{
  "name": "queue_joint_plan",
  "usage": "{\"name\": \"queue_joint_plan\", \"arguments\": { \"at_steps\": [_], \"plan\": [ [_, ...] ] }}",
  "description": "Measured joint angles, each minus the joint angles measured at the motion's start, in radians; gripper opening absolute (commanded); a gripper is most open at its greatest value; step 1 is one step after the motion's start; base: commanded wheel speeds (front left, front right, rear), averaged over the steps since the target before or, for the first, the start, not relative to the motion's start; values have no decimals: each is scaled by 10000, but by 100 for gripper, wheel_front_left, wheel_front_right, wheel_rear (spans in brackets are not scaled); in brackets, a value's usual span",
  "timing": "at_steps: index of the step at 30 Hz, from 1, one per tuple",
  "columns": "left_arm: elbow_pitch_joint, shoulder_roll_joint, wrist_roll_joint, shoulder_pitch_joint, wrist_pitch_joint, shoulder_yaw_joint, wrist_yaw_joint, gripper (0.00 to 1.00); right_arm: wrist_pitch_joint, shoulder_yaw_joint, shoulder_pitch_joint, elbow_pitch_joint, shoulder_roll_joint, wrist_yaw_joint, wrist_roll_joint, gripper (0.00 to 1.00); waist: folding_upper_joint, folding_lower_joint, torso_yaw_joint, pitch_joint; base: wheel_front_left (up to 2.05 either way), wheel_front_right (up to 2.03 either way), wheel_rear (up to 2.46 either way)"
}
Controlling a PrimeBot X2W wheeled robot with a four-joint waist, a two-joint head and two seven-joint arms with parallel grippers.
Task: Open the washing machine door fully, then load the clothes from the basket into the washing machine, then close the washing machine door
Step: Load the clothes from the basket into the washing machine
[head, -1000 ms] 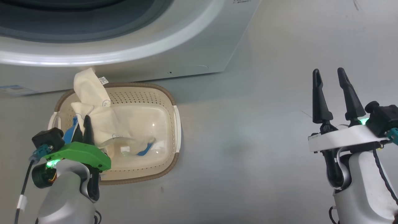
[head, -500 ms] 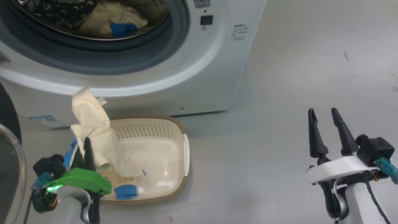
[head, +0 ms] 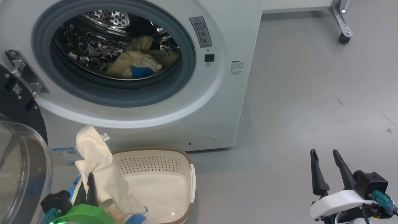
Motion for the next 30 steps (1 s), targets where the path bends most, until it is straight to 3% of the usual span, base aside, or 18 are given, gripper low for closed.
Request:
{"name": "queue_joint_plan", "arguments": {
  "at_steps": [13,30],
  "plan": [
    [-1043,-4,69,1223,0,-186,232,0,-2,107,747,-134,-54,0,17,100,0,0,195,-1230,0,0,0],
    [-2280,-2,31,1758,0,-460,330,0,-2,405,829,-491,-115,0,21,100,1,0,52,-858,0,0,0]
  ]
}}
